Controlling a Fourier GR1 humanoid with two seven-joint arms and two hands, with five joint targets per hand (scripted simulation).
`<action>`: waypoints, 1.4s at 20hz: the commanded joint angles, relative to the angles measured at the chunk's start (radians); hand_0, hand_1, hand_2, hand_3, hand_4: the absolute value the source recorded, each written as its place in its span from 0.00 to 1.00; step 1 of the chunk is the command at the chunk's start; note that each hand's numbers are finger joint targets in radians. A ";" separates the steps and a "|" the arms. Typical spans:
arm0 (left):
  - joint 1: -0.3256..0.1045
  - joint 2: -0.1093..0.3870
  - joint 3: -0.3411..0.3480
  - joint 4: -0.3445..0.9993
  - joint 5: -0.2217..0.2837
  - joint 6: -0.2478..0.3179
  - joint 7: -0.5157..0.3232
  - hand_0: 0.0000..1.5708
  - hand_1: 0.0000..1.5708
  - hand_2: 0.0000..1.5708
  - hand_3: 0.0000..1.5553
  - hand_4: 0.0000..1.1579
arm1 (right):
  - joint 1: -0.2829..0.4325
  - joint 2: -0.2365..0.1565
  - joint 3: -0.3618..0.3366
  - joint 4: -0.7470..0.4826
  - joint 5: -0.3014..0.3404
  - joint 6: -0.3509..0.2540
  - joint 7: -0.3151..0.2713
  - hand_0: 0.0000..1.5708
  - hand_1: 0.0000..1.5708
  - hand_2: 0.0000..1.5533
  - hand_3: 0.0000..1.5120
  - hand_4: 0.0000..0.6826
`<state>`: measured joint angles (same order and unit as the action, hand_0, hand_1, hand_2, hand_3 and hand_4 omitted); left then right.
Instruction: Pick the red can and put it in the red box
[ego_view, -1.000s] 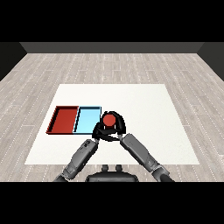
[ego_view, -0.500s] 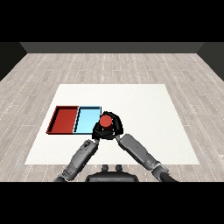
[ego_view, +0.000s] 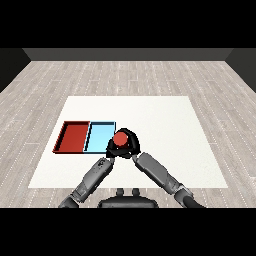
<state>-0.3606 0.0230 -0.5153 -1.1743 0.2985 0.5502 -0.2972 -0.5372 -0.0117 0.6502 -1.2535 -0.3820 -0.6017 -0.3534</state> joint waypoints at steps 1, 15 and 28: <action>-0.057 -0.022 0.073 0.054 -0.004 0.042 -0.024 1.00 1.00 0.97 0.91 0.86 | -0.042 0.011 0.095 0.004 -0.052 -0.092 0.005 0.94 0.94 0.93 0.91 0.89; -0.008 -0.022 0.089 0.051 -0.015 0.046 -0.110 1.00 1.00 0.97 0.94 0.97 | 0.027 0.011 -0.016 -0.048 0.082 0.016 0.077 0.00 0.00 0.00 0.00 0.00; 0.065 -0.023 0.030 -0.082 -0.120 0.112 0.022 1.00 1.00 1.00 0.96 0.99 | 0.080 0.001 -0.146 -0.180 0.160 0.032 0.116 0.00 0.00 0.00 0.00 0.00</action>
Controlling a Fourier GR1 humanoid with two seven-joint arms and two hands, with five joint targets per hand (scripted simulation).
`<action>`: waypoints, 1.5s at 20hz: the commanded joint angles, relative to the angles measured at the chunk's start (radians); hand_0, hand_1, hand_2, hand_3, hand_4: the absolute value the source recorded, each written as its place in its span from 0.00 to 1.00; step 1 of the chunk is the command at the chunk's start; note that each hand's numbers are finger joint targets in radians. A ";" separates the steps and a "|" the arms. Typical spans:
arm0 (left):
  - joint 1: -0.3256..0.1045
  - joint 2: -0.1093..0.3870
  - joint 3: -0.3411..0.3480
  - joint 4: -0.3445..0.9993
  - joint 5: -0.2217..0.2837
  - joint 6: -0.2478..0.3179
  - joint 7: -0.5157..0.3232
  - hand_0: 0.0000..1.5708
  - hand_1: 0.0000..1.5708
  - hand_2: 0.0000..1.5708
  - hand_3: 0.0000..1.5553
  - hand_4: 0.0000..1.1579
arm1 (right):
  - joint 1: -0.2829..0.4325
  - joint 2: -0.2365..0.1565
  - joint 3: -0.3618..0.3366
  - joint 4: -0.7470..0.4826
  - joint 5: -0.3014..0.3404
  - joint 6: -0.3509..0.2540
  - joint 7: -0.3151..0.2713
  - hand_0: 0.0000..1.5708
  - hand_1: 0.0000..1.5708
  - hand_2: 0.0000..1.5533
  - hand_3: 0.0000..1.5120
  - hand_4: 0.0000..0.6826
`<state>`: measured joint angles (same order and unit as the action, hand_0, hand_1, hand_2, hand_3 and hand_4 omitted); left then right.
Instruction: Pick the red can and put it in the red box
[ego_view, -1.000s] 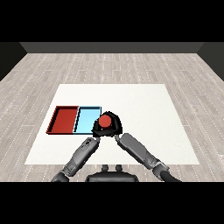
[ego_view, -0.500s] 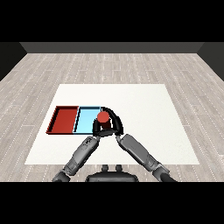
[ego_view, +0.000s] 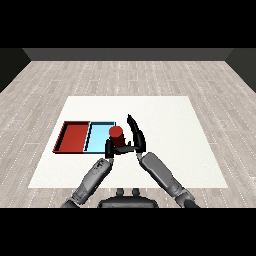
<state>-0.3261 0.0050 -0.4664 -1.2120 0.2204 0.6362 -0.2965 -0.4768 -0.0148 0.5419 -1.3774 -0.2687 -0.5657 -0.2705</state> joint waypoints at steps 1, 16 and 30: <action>0.014 -0.005 0.001 0.022 0.000 0.014 -0.032 1.00 1.00 1.00 0.96 0.99 | 0.071 -0.049 -0.068 -0.102 0.016 0.020 -0.017 0.00 0.00 0.00 0.00 0.00; -0.009 0.355 0.221 -0.031 -0.095 -0.056 0.127 1.00 1.00 0.99 0.94 0.96 | 0.469 -0.270 -0.264 -0.335 -0.068 0.152 -0.074 0.00 0.00 0.00 0.00 0.00; -0.269 0.420 0.408 0.698 -0.130 -0.170 0.037 1.00 1.00 1.00 0.95 0.93 | 0.434 -0.309 -0.388 -0.169 -0.051 0.189 -0.058 0.00 0.00 0.00 0.00 0.00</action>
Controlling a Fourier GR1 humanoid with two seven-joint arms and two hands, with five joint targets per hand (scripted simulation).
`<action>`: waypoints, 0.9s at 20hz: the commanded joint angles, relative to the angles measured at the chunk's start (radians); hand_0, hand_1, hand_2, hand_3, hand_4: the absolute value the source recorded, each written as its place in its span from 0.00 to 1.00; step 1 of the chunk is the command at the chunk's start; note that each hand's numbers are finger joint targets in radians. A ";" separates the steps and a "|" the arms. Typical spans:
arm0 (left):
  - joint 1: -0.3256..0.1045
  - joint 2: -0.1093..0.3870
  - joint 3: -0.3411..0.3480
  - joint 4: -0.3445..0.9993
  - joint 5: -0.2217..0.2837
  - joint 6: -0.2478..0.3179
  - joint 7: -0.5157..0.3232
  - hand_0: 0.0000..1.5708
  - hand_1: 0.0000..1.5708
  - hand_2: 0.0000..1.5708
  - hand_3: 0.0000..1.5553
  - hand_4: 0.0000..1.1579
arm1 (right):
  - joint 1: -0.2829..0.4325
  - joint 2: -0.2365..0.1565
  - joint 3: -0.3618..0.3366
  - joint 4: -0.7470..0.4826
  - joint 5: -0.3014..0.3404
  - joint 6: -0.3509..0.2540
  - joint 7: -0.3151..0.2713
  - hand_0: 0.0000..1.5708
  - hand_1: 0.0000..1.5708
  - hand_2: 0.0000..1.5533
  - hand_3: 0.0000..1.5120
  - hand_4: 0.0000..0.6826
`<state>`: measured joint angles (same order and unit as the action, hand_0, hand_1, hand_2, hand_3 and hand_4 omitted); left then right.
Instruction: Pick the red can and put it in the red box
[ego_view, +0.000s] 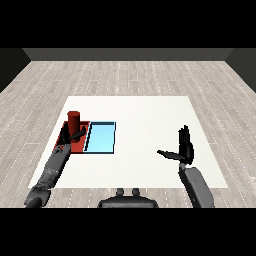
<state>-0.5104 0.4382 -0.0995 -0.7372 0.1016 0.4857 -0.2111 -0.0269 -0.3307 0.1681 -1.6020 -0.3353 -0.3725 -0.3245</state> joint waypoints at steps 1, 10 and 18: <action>-0.151 -0.013 0.041 0.286 -0.035 0.004 -0.020 1.00 1.00 0.99 0.95 0.92 | -0.008 0.019 0.002 0.065 0.024 0.006 -0.027 0.00 0.00 0.00 0.00 0.00; -0.221 -0.023 0.024 0.608 -0.100 0.010 0.081 0.41 0.41 0.45 0.00 0.56 | -0.129 0.034 -0.056 0.219 -0.013 0.042 -0.020 0.00 0.00 0.00 0.00 0.00; -0.198 -0.026 0.125 0.688 -0.016 0.027 0.114 0.82 0.82 0.74 0.00 0.60 | -0.127 0.068 -0.048 0.245 0.001 0.049 -0.069 0.00 0.00 0.00 0.00 0.00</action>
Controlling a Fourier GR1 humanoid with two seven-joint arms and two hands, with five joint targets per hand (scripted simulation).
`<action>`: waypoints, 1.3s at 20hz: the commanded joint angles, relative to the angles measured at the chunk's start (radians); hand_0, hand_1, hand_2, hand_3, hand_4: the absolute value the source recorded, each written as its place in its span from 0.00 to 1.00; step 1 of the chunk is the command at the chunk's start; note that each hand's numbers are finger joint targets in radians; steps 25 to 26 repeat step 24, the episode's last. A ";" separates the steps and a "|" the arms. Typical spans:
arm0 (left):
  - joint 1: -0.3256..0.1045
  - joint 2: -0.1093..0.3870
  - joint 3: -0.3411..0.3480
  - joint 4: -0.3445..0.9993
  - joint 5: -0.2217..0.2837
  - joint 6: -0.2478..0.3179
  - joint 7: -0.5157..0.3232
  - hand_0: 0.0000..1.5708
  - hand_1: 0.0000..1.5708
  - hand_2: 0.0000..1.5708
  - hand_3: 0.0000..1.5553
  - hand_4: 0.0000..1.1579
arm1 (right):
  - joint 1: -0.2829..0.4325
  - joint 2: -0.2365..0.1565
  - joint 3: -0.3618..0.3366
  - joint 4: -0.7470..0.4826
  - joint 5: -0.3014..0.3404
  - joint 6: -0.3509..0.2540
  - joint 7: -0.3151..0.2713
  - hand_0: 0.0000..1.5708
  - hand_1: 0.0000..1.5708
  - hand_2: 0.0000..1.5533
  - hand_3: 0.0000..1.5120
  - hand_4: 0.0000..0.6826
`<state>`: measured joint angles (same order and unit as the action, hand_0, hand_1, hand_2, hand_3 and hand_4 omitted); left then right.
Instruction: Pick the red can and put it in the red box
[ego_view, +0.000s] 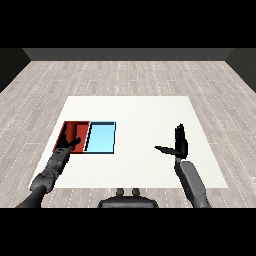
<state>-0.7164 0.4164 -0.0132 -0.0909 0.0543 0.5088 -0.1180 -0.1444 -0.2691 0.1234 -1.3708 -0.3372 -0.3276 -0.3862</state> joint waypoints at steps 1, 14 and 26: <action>0.028 0.012 0.021 0.054 0.015 -0.078 0.018 0.95 0.95 0.85 0.00 0.56 | -0.008 0.026 0.013 -0.036 0.008 -0.022 0.012 0.00 0.00 0.00 0.00 0.00; -0.026 0.070 0.063 -0.035 0.041 -0.133 -0.097 0.00 0.00 0.00 0.00 0.00 | -0.054 0.027 -0.011 -0.035 -0.005 0.012 0.029 0.00 0.00 0.00 0.00 0.00; 0.076 -0.021 0.160 -0.357 0.187 -0.355 -0.444 0.00 0.00 0.00 0.00 0.00 | 0.042 0.022 0.016 -0.083 -0.009 0.112 -0.048 0.00 0.00 0.00 0.00 0.00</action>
